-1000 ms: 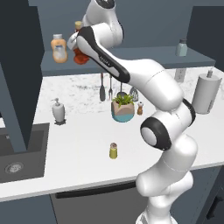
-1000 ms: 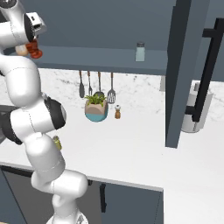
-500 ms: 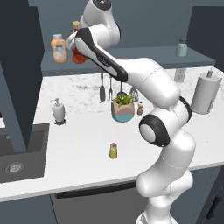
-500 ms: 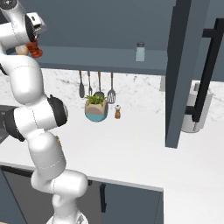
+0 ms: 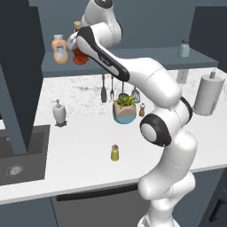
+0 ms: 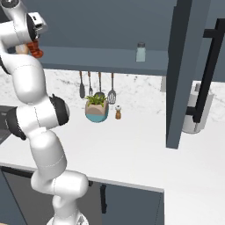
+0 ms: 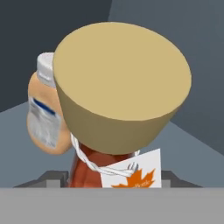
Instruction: Put the shaker and condiment bottle from the counter next to their counterparts in the cabinet.
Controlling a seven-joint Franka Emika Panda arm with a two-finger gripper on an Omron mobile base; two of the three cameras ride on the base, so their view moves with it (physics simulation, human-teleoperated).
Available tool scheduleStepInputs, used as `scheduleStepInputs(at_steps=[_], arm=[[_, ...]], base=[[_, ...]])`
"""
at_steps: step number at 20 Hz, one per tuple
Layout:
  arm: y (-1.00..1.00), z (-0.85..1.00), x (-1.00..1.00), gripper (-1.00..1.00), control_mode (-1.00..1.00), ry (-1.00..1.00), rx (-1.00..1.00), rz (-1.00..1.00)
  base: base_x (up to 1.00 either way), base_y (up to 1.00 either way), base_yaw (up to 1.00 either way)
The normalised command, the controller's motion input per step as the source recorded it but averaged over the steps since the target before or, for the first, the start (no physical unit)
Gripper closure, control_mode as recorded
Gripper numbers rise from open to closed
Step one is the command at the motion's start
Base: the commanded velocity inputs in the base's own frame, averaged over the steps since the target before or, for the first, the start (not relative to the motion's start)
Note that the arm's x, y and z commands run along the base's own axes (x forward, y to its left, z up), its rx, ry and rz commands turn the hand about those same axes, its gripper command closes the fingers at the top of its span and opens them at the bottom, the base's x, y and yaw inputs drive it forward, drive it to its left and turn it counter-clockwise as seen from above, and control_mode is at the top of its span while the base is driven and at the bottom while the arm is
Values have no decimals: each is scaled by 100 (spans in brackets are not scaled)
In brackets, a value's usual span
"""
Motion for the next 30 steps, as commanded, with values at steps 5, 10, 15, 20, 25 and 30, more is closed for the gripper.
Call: scheduleStepInputs(at_steps=[5, 10, 15, 20, 25, 30], arm=[[0, -64, 36, 100, -100, 0, 0, 0], [0, -70, 28, 100, -100, 0, 0, 0], [3, -71, 25, 100, -100, -3, -2, 0], [28, -74, 14, 100, -100, -5, -8, 0], [33, -68, 16, -100, -100, -1, -8, 0], [-11, -49, 41, -100, -100, 0, 6, 0]], base=[[0, 0, 0], [0, 0, 0], [0, 0, 0], [0, 0, 0], [0, 0, 0], [0, 0, 0]])
